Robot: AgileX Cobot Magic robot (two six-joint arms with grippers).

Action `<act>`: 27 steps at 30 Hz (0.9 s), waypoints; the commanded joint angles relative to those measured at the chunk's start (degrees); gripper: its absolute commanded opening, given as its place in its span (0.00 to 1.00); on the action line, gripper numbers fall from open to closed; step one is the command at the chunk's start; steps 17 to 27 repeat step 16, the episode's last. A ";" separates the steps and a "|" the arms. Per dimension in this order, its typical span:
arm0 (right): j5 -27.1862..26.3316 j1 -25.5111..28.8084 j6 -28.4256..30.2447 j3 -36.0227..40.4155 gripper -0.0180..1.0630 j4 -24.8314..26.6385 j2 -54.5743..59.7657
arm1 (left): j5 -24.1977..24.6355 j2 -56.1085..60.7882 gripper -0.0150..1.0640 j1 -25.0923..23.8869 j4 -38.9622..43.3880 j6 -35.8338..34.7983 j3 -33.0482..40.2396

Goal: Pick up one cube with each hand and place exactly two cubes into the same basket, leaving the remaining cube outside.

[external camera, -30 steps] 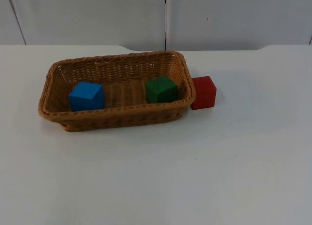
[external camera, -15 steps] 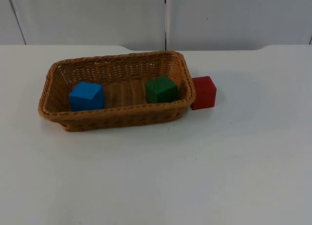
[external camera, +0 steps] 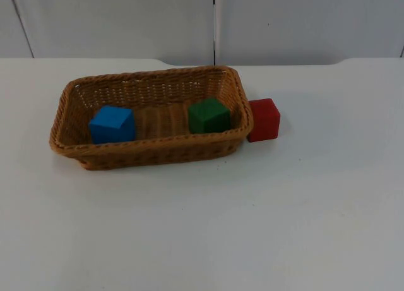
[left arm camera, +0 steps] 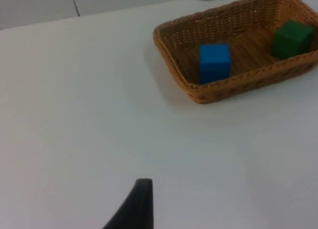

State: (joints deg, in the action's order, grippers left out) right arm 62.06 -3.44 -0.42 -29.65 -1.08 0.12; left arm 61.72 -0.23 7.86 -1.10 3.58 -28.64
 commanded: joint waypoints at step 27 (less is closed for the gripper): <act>-0.39 0.34 0.05 0.15 0.99 0.23 -0.12 | -0.12 0.23 0.99 -10.46 0.27 -0.43 0.28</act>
